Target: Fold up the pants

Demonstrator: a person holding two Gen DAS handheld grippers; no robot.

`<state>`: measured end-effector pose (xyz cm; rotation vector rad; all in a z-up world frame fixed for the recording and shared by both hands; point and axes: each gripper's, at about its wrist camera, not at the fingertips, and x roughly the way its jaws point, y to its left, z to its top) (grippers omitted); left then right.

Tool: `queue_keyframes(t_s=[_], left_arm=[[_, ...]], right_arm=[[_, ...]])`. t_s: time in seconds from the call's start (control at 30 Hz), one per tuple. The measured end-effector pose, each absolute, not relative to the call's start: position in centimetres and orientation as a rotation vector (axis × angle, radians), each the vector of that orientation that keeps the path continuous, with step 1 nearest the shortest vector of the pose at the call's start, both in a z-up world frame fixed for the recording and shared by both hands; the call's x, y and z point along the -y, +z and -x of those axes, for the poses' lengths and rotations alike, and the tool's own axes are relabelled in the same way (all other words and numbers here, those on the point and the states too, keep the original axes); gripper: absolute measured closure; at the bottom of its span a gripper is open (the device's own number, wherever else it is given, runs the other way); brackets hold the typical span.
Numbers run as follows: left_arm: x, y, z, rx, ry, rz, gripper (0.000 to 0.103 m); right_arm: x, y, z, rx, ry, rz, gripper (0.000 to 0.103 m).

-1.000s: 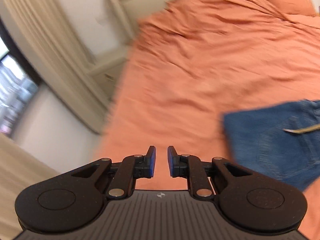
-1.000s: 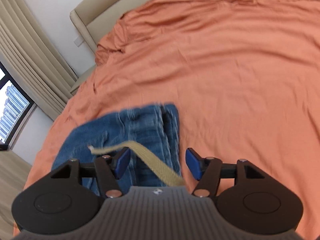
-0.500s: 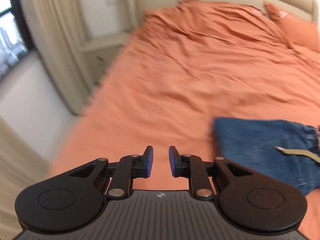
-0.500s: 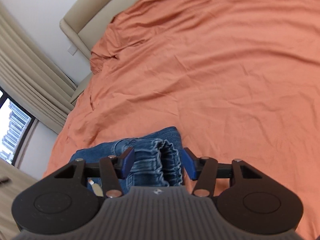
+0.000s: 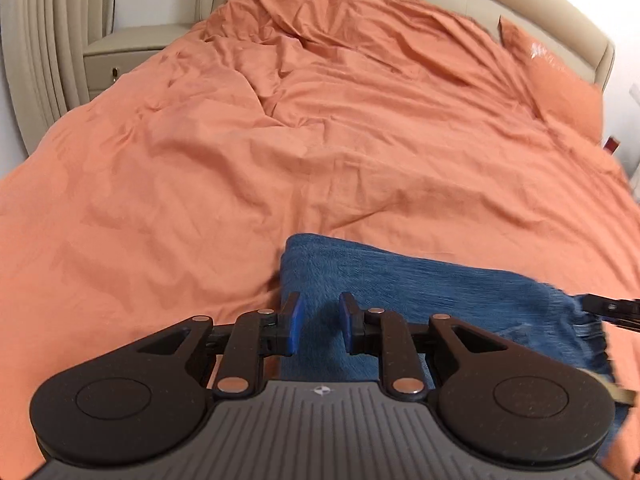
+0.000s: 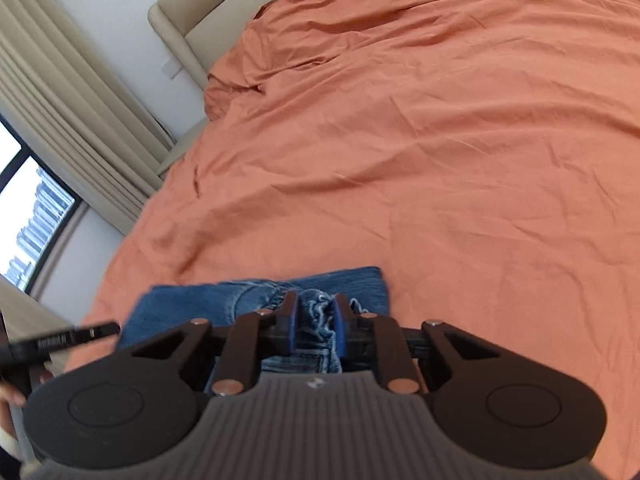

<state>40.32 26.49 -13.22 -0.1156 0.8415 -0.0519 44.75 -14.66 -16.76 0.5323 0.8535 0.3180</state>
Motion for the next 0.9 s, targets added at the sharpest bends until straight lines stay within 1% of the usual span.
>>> queue_keyframes(t_s=[0.2,0.33,0.37,0.4,0.43,0.47,0.57,0.67,0.77,0.9], left_arm=[[-27.5,-17.9,-43.5,-0.952,0.050,0.149,0.078],[-26.6,-17.6,-43.1,-0.942,0.065,0.071,0.078],[-26.5,-17.0,-42.7,-0.933,0.076,0.055,0.079],[-26.3,-16.4,-42.2,-0.923,0.090,0.034,0.079],[-25.9,-15.6,-41.4,-0.907,0.095,0.009,0.079],[-25.6,-14.8,-40.3,-0.884,0.085,-0.012,0.079],[-24.6,-12.8,-36.4,-0.824,0.050,-0.046,0.079],[-23.5,-11.8,-32.6,-0.805,0.020,-0.065,0.079],[-22.6,-11.8,-29.0,-0.795,0.001,-0.075,0.079],[-22.5,-13.4,-25.3,-0.771,-0.014,-0.083,0.079]], right_arm=[[14.9,-19.6,-45.3,-0.889,0.297,-0.549,0.089],[14.6,-19.3,-45.5,-0.890,0.289,-0.523,0.088],[14.4,-18.7,-45.2,-0.878,0.288,-0.499,0.087],[14.3,-18.0,-44.7,-0.856,0.286,-0.475,0.084],[14.2,-17.1,-44.0,-0.829,0.286,-0.449,0.079],[14.1,-16.1,-43.0,-0.795,0.282,-0.415,0.077],[12.9,-13.8,-39.2,-0.711,0.292,-0.302,0.077],[10.7,-12.7,-35.0,-0.648,0.301,-0.181,0.077],[8.7,-12.7,-31.2,-0.597,0.314,-0.091,0.077],[7.4,-14.3,-29.0,-0.629,0.327,-0.061,0.077]])
